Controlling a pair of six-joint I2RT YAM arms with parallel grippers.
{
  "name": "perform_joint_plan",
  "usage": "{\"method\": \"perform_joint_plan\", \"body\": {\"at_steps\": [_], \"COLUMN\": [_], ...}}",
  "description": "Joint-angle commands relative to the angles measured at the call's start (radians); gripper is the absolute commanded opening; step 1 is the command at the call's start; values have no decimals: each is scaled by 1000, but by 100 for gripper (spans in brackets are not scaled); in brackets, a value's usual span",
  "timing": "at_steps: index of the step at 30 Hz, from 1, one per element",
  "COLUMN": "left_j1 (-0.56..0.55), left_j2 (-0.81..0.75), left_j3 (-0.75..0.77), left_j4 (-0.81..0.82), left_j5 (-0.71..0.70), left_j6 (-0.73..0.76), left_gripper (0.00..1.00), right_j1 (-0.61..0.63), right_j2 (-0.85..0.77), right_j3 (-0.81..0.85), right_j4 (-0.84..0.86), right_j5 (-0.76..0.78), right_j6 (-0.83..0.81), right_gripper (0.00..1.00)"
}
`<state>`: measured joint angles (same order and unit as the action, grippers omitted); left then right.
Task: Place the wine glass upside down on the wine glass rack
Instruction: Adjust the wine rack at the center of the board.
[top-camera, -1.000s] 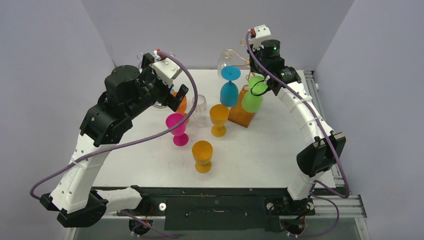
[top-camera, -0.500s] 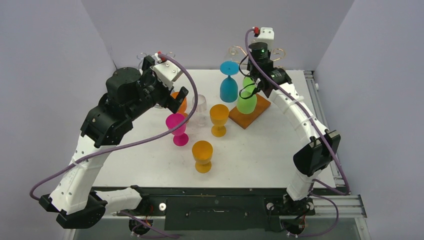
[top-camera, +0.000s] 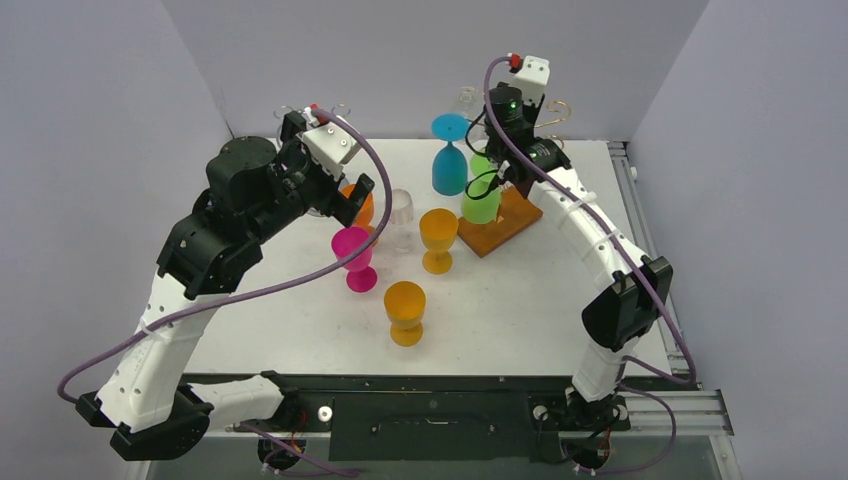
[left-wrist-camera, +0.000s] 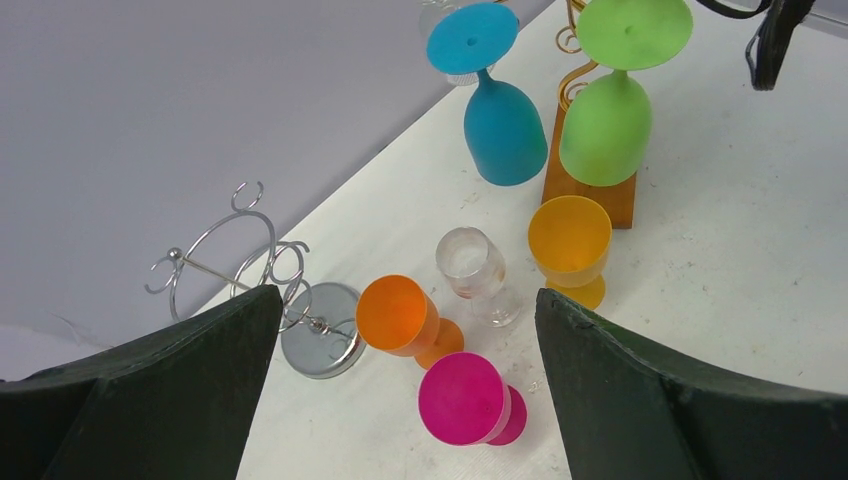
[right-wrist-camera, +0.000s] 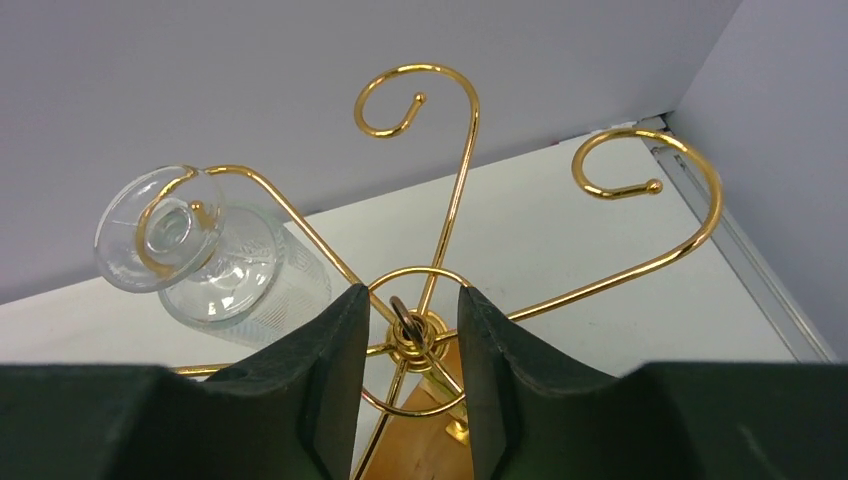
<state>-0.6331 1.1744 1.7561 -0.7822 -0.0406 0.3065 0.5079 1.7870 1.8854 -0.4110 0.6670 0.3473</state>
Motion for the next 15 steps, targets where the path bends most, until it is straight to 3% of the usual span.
{"method": "perform_joint_plan", "body": {"at_steps": [1,6,11,15], "left_j1": [4,5,4,4], "left_j2": [-23,-28,-24,-17], "left_j3": [-3,-7,-7,-2], "left_j4": [50,52,51,52], "left_j5": [17,20,18,19], "left_j6": [-15,-21,-23,-26], "left_gripper": [96,96,96,96], "right_j1": [-19,-65,-183,-247], "right_j2": [-127,-163,-167,-108], "right_j3": [-36,-30,32,145], "right_j4": [88,20,-67,-186], "right_j5": [-35,-251,-606,-788], "right_j6": [-15,-54,-96,-177], "right_gripper": [39,50,51,51]}}
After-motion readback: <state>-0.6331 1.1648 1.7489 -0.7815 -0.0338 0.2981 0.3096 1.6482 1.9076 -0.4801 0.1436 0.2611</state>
